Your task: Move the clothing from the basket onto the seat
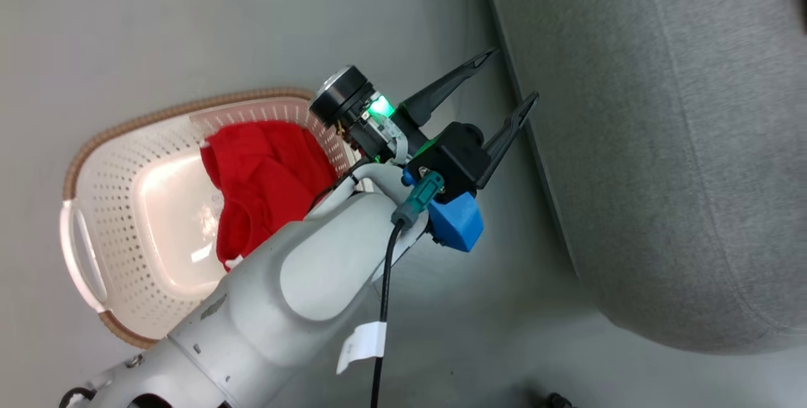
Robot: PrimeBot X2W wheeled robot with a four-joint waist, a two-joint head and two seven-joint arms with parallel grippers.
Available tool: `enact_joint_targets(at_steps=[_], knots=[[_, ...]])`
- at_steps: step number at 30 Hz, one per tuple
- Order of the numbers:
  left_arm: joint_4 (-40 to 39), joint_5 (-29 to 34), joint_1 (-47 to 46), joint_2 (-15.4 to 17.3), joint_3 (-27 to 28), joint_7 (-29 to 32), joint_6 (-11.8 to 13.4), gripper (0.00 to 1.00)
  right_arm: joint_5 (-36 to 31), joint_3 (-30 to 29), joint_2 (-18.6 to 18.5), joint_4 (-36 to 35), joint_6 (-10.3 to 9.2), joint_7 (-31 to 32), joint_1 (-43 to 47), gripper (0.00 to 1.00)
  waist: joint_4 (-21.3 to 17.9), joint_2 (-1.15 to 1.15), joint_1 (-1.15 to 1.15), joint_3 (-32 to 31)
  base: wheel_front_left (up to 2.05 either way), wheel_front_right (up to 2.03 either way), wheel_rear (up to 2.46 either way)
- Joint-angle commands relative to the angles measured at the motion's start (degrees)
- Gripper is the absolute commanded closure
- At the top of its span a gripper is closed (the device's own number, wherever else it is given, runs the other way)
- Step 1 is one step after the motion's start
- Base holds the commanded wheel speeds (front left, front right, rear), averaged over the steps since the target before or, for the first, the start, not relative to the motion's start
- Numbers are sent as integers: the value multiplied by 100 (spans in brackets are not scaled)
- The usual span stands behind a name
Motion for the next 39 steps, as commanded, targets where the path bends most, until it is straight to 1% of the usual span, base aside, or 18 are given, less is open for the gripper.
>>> enact_joint_targets(at_steps=[1, 4, 6, 8, 13, 17, 23, 27, 33, 39], knots=[[-15, -45, 100, 0, 49, -37, 47, 0, -67, -92, 58, -141, -1, -5, 193, 0, -21, 0, 0, -336, 0, 0, 0], [-162, -127, 299, -30, 200, -40, 83, 0, -255, -248, 132, -577, -1, -5, 624, 0, 15, 0, 0, -687, 0, 0, 0], [-308, -155, 513, 17, 355, -42, 141, 0, -375, -280, 226, -909, -1, -4, 855, 0, 37, 0, 0, -952, 0, 0, 0], [-476, -197, 756, 79, 563, -41, 217, 0, -462, -185, 329, -1244, -1, -4, 1057, 0, 69, 0, 0, -1206, 0, 0, 0], [-945, -214, 1371, 203, 1210, -43, 343, 0, -607, 258, 560, -1975, -1, -5, 1342, 0, 218, 0, 0, -1735, 0, 0, 0], [-1295, -80, 1808, 291, 1727, -40, 444, 0, -612, 755, 664, -2278, -1, -4, 1478, 0, 448, 0, 0, -2057, 0, 0, 0], [-1682, 128, 2441, 309, 2510, -40, 487, 0, -585, 1504, 815, -2519, -1, -5, 1579, 0, 770, 0, 0, -2482, 0, 0, 0], [-1846, 251, 2883, 289, 3019, -40, 416, 0, -572, 1879, 946, -2523, -1, -5, 1637, 0, 962, 0, 0, -2787, 0, 0, 0], [-2020, 421, 3557, 223, 3749, -40, 317, 0, -567, 2174, 1196, -2537, -1, -4, 1877, 0, 1202, 0, 0, -3157, 0, 0, 0], [-2124, 598, 4115, 107, 4346, -40, 180, 0, -542, 2299, 1478, -2565, -1, -4, 2259, 0, 1357, 0, 0, -3408, 0, 0, 0]])
